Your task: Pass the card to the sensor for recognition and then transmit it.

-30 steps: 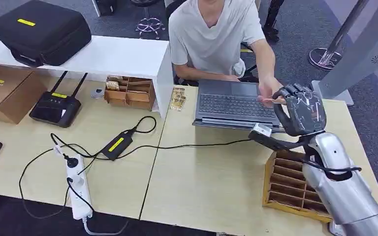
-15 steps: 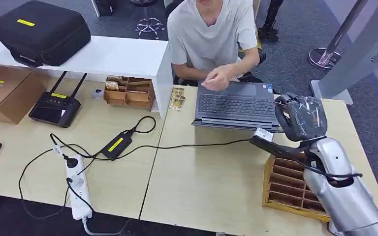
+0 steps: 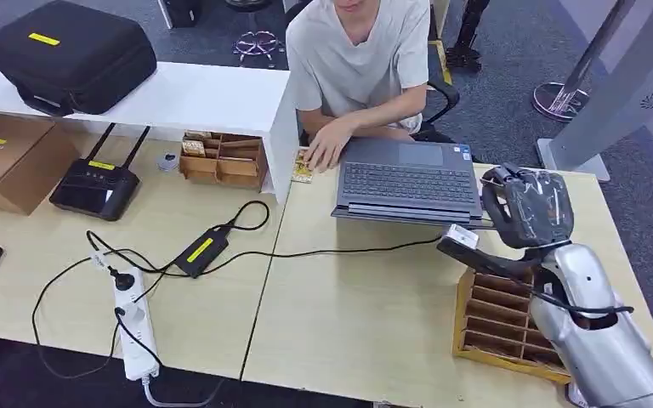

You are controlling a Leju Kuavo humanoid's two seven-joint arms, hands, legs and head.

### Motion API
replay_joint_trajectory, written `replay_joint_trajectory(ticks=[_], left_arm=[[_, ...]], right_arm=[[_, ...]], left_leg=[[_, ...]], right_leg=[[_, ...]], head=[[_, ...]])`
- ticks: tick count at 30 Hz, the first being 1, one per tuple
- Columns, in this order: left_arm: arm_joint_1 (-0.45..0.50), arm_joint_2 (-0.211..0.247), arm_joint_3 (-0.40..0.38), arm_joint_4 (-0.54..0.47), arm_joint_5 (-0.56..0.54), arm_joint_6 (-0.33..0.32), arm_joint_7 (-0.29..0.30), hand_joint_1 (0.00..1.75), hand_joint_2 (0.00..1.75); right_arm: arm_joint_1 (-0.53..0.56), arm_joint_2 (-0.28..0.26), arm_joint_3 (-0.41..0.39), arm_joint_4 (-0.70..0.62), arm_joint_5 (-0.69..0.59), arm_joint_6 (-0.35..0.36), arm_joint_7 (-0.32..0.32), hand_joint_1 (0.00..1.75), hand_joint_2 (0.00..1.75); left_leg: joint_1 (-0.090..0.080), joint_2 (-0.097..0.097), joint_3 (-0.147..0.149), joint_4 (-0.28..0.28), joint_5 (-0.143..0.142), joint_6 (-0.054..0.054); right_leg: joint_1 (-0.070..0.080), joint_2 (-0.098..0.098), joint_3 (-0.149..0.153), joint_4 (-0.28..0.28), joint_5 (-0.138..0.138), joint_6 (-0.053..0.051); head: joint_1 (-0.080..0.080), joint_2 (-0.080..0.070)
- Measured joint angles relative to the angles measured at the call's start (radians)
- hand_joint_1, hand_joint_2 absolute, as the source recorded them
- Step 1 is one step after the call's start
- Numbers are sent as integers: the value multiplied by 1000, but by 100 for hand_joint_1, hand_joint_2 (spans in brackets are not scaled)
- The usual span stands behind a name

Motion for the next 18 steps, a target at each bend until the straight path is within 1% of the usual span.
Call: replay_joint_trajectory(ticks=[5,8,12,18], left_arm=[[1,0,0,0,3,-14,28,0,175],[6,0,1,0,8,-21,39,0,175],[7,0,2,0,15,-24,41,0,175],[13,1,11,0,34,-28,53,0,175]], right_arm=[[7,-13,-13,1,0,-8,1,175,175],[25,-41,-39,8,1,-26,4,175,175],[65,-82,-94,29,-14,-53,3,175,175],[152,-153,-222,52,-36,-78,-6,175,175]], left_leg=[[0,0,0,0,0,0],[0,-1,0,0,0,0],[0,-1,-1,0,0,0],[0,-2,-1,0,-1,0]], right_leg=[[0,0,0,0,0,0],[0,-1,0,0,0,0],[0,-1,0,-1,0,0],[0,-2,0,-2,0,0]], head=[[0,0],[0,0],[0,0],[0,0]])
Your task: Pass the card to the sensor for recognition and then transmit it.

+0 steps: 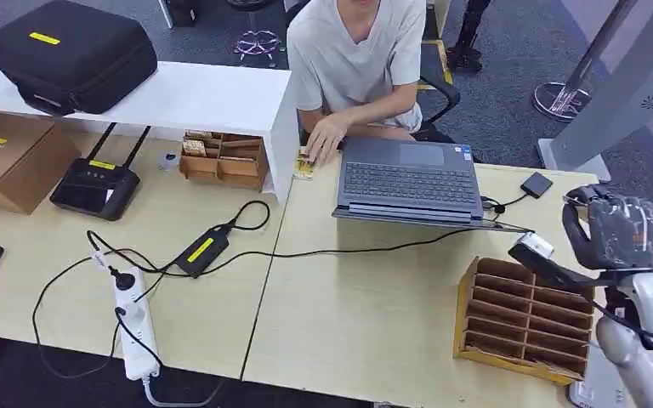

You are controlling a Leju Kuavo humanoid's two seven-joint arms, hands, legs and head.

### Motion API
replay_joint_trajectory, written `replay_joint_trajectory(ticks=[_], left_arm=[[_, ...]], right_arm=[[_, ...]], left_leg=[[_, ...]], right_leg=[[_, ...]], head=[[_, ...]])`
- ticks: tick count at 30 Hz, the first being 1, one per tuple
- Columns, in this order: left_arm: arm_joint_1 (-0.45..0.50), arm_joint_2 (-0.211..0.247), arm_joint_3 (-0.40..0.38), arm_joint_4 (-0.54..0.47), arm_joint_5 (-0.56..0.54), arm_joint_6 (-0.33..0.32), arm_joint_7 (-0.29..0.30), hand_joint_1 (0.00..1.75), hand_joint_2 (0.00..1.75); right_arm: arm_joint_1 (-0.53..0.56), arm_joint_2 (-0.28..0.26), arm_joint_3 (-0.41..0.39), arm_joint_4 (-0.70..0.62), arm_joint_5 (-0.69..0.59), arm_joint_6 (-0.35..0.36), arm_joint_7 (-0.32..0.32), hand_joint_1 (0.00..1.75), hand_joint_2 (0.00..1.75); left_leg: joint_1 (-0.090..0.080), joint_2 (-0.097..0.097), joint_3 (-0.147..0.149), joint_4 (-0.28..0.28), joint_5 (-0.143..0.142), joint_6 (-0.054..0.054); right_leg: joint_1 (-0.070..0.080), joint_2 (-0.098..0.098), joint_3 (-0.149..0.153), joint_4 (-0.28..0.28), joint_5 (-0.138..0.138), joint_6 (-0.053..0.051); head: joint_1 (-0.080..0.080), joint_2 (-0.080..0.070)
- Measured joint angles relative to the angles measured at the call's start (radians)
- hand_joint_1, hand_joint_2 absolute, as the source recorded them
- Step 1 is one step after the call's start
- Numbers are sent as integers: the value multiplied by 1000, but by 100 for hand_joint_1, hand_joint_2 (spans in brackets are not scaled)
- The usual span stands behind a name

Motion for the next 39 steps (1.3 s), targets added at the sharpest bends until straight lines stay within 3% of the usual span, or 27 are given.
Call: replay_joint_trajectory(ticks=[11,28,39], left_arm=[[12,0,44,0,43,-17,38,0,175],[12,-1,71,0,66,-15,41,0,175],[13,-4,93,0,87,-6,37,0,175]], right_arm=[[159,-39,-215,23,3,-13,-31,175,175],[321,-37,-337,-34,36,-14,-58,175,175],[501,35,-417,-175,35,-25,-118,175,175]], left_leg=[[0,1,0,0,0,0],[0,0,0,0,0,0],[0,1,0,-1,0,0]], right_leg=[[0,1,-1,0,0,0],[0,0,-1,0,0,0],[0,0,-1,0,-1,0]], head=[[0,0],[0,0],[0,0]])
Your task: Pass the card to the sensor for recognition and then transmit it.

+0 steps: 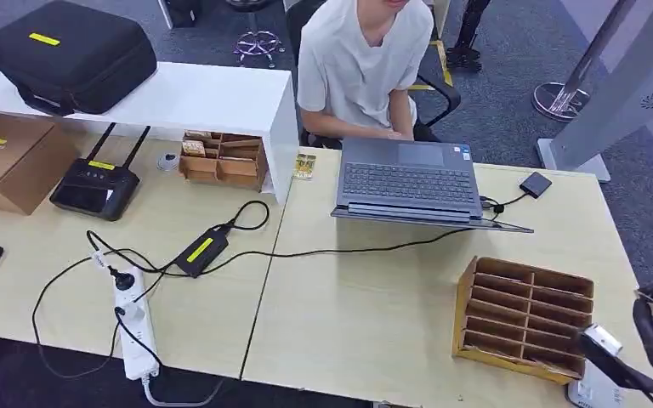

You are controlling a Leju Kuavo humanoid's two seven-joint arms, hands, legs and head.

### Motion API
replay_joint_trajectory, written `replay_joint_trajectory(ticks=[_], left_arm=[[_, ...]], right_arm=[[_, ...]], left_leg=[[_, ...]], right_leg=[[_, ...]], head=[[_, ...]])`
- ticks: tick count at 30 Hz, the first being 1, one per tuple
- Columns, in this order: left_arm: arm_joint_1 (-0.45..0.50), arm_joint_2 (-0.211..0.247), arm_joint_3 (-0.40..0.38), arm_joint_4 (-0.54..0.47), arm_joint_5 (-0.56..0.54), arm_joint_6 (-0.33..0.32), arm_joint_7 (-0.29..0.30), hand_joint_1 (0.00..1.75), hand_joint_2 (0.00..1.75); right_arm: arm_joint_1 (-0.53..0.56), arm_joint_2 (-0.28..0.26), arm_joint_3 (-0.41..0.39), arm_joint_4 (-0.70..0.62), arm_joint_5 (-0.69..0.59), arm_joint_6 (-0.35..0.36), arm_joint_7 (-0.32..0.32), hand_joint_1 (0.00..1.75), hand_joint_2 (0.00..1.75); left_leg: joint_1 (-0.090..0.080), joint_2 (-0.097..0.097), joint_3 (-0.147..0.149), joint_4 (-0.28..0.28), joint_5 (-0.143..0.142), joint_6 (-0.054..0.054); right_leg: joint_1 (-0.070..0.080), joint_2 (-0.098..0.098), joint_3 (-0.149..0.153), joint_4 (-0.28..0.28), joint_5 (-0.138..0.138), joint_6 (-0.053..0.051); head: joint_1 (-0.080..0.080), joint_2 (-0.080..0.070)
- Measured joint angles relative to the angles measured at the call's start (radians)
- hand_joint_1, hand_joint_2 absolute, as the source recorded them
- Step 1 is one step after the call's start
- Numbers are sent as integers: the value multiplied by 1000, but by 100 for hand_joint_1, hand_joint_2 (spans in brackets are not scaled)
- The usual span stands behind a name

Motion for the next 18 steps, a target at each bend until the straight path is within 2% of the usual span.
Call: replay_joint_trajectory(ticks=[18], left_arm=[[0,0,23,0,13,10,-1,0,175]], right_arm=[[129,72,-87,-135,-17,8,-32,175,175]], left_leg=[[0,1,0,0,0,0]], right_leg=[[0,1,0,0,0,0]], head=[[0,0]])
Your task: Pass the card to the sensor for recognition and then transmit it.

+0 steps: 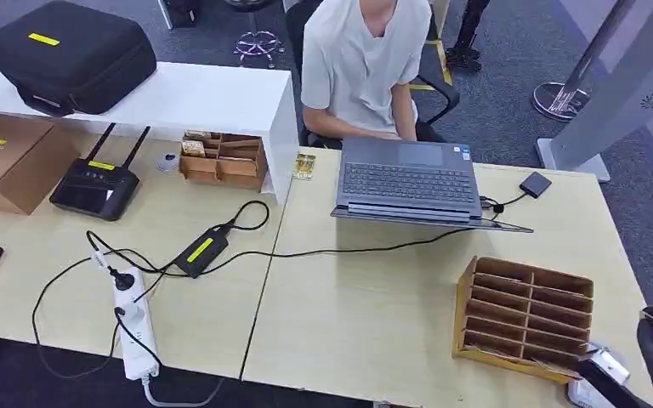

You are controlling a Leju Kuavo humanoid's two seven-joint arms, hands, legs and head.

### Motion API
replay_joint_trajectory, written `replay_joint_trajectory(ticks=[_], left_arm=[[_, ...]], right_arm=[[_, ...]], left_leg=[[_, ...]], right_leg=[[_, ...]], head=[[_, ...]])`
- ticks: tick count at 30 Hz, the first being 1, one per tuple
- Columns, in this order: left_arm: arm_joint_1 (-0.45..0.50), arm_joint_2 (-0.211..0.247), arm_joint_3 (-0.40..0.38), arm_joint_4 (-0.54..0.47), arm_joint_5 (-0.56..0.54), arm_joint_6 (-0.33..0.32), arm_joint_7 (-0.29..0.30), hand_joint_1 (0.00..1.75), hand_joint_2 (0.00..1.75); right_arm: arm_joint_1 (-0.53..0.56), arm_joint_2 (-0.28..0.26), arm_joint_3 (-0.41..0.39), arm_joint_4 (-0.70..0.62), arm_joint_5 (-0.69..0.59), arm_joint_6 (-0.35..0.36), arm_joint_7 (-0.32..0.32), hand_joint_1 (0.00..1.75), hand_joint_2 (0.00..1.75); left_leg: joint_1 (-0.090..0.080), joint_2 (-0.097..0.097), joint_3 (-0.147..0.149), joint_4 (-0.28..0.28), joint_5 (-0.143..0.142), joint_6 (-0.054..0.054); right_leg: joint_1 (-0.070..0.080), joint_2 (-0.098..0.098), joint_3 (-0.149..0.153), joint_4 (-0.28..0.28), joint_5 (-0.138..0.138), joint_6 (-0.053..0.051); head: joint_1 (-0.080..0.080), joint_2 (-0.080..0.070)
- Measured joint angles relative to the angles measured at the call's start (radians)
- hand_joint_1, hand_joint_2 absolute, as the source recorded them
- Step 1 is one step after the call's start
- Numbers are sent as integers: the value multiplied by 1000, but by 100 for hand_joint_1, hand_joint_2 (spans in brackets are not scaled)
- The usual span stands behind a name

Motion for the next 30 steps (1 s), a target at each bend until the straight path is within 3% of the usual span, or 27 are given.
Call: replay_joint_trajectory(ticks=[16,21,30], left_arm=[[0,0,2,0,0,2,-3,0,175],[0,0,2,0,0,3,-3,0,175],[0,-4,2,0,-4,11,-1,0,175]], right_arm=[[32,40,-38,-20,9,12,-22,175,175],[37,98,-77,5,116,-2,-66,175,175],[43,207,-149,85,147,13,-129,175,175]], left_leg=[[0,0,0,0,0,0],[0,0,0,0,0,0],[0,0,0,0,0,0]], right_leg=[[0,0,0,0,0,0],[0,0,0,0,0,0],[0,0,0,0,0,0]], head=[[0,0],[0,0],[0,0]])
